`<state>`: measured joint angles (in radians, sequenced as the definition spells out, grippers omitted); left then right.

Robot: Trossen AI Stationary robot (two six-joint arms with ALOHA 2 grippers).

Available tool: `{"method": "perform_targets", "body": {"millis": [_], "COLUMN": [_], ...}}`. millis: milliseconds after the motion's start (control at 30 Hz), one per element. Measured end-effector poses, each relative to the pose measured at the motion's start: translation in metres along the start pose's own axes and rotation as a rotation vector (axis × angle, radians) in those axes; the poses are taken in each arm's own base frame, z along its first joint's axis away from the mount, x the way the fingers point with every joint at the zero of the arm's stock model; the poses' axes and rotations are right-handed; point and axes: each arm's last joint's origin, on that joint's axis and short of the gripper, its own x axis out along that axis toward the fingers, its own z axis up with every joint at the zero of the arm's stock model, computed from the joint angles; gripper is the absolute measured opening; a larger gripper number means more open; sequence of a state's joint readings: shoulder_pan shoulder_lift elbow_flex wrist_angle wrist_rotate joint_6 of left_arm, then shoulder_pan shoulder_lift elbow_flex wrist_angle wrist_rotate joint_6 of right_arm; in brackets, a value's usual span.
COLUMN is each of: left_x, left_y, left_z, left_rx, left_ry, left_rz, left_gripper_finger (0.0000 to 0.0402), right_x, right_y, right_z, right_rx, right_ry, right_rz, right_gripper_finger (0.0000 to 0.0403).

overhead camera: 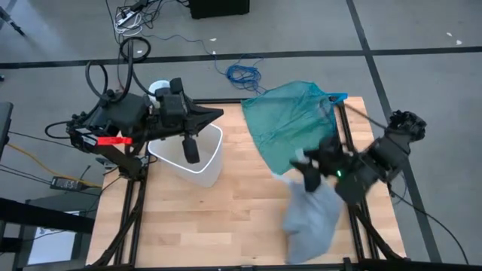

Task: Place trash/remove bag and relplace
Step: Close the light blue trash bag

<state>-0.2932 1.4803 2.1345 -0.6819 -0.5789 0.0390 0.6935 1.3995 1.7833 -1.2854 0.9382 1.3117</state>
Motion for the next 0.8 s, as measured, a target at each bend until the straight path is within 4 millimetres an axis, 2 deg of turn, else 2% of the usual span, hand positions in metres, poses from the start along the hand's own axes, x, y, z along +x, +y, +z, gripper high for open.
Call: {"method": "perform_targets", "body": {"millis": [133,200,267,400,500,567,733,800], "left_x": [0.000,0.000,0.000,0.000,0.000,0.000,0.000,0.000], "left_y": [0.000,0.000,0.000,0.000,0.000,0.000,0.000,0.000], "left_z": [0.000,0.000,0.000,0.000,-0.001,-0.001,-0.004,-0.006], "left_rx": [0.018,0.026,0.028,0.032,0.034,0.041,0.061,0.072], "left_ry": [-0.002,-0.002,-0.002,0.004,0.005,0.006,0.036,0.054], "left_rz": [-0.001,-0.001,-0.001,-0.001,-0.002,-0.005,-0.007,-0.008], "left_gripper_finger": [0.0005,0.0005,0.0005,0.0005,0.0005,0.0005,0.0005,0.0005], "right_x": [0.014,0.021,0.029,0.036,0.031,0.030,0.033,0.037], "right_y": [-0.008,-0.013,-0.018,-0.023,-0.028,-0.024,-0.026,-0.027], "right_z": [0.032,0.045,0.050,0.036,0.017,0.008,-0.008,-0.013], "right_rx": [-0.091,-0.090,-0.064,-0.008,-0.022,-0.038,-0.019,-0.013], "right_ry": [-0.114,-0.053,0.093,0.557,0.892,0.945,1.032,0.977], "right_rz": [-0.099,-0.101,-0.067,-0.016,-0.077,-0.015,-0.092,-0.152], "right_gripper_finger": [0.0274,0.0277,0.0274,0.0257,0.0240,0.0229,0.0199,0.0185]}}
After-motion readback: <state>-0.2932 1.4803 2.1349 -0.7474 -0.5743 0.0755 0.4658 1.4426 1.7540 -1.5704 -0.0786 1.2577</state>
